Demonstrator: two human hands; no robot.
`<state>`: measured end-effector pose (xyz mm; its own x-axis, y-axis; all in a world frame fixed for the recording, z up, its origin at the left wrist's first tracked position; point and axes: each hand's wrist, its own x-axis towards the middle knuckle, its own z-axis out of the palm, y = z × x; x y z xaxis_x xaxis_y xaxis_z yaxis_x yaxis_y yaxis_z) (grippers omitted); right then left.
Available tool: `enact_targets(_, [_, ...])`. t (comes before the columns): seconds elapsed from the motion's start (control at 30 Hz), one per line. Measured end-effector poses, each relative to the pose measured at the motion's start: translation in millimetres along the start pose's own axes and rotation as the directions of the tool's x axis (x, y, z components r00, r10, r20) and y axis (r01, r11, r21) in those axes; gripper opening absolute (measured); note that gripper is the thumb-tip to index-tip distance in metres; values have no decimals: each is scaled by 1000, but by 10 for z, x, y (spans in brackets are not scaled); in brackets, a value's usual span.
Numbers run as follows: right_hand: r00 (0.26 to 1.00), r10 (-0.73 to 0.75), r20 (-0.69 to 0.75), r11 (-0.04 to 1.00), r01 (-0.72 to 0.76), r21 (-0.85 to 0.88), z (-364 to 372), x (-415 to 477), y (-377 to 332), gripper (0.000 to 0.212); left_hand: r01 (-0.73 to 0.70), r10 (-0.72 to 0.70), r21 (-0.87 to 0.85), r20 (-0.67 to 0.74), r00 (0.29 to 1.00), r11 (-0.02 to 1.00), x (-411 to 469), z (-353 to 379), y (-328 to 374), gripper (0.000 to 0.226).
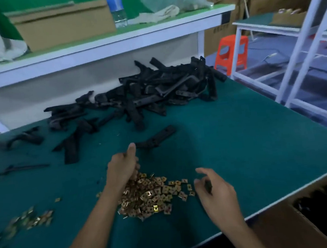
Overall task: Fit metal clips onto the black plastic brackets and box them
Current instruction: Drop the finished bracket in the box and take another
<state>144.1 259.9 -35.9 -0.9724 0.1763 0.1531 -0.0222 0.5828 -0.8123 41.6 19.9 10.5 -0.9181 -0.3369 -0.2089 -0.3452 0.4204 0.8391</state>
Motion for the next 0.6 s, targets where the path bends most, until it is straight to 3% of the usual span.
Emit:
enact_targets(0.13, [999, -28, 17, 999, 28, -32, 8, -37, -24, 26, 253, -219, -210, 174, 960, 944, 237, 180, 219, 55])
enact_targets(0.23, [999, -33, 26, 999, 34, -28, -13, -65, -54, 26, 312, -259, -396, 184, 948, 863, 282, 301, 251, 34])
enact_targets(0.3, [999, -36, 30, 999, 37, -33, -26, -76, -59, 27, 247, -206, -453, 138, 969, 857, 240, 304, 208, 32])
enact_targets(0.4, [999, -33, 19, 999, 33, -24, -6, -86, -72, 38, 53, -30, -346, 74, 997, 937, -13, 127, 129, 26])
enact_targets(0.53, [990, -69, -127, 993, 81, 89, 23, -132, -64, 83, -212, 247, -228, 139, 959, 950, -534, -228, -5, 31])
enact_targets(0.6, [977, -126, -172, 988, 140, 72, 43, -154, -20, 101, -310, 325, -156, 82, 942, 938, -761, -328, -69, 29])
